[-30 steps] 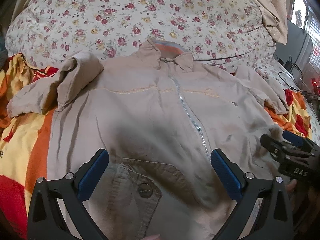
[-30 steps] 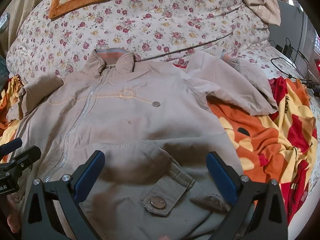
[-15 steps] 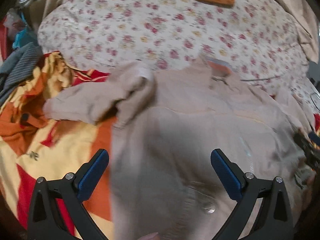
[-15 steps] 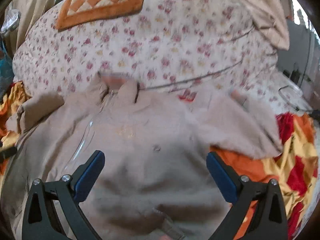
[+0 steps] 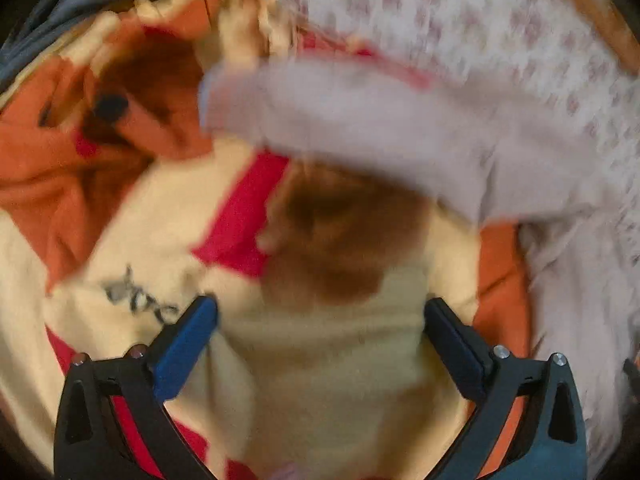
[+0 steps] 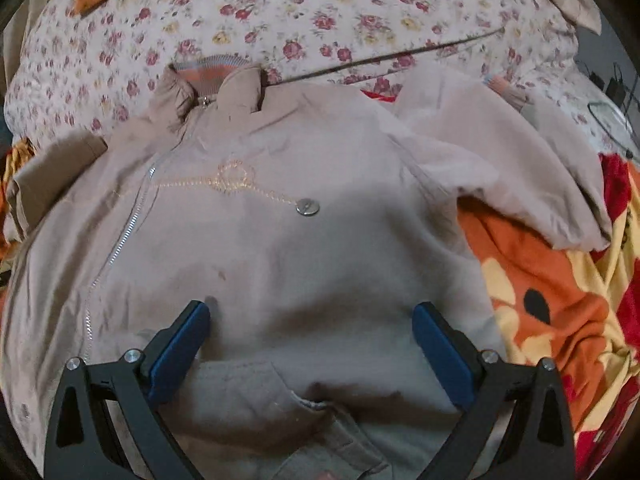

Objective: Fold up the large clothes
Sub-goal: 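Reach the left gripper to the jacket sleeve cuff and grasp it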

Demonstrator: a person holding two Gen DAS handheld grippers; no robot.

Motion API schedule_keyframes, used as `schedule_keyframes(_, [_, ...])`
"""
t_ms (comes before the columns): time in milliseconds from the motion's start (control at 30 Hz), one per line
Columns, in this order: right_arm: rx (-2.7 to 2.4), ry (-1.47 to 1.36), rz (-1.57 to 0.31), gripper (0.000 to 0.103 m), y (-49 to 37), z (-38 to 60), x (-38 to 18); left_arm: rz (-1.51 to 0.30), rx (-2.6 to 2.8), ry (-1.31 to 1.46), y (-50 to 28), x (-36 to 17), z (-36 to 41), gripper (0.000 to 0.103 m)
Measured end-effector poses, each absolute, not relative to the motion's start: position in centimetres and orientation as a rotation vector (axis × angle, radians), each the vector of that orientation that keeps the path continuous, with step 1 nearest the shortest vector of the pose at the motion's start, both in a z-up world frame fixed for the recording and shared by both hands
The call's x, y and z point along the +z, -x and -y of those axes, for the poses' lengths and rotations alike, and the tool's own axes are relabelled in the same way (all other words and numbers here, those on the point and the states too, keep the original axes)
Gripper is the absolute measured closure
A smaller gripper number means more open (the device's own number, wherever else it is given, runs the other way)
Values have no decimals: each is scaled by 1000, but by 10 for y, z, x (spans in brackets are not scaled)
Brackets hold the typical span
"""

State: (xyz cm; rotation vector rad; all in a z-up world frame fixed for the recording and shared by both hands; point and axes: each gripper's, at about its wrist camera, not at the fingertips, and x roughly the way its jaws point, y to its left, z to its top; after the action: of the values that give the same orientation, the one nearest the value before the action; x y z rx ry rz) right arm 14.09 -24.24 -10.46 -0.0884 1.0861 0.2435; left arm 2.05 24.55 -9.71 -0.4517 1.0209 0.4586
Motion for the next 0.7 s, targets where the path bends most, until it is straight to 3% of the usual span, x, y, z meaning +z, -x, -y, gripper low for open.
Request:
schedule_keyframes(300, [216, 120, -1068, 0, -138, 239, -108, -1097, 440, 412, -36, -96, -251, 3])
schedule_keyframes(500, [211, 118, -1052, 0, -139, 239, -109, -832, 488, 659, -18, -62, -322, 4])
schedule_keyframes(700, [203, 124, -1035, 0, -139, 238, -110, -811, 327, 945, -48, -96, -348, 5])
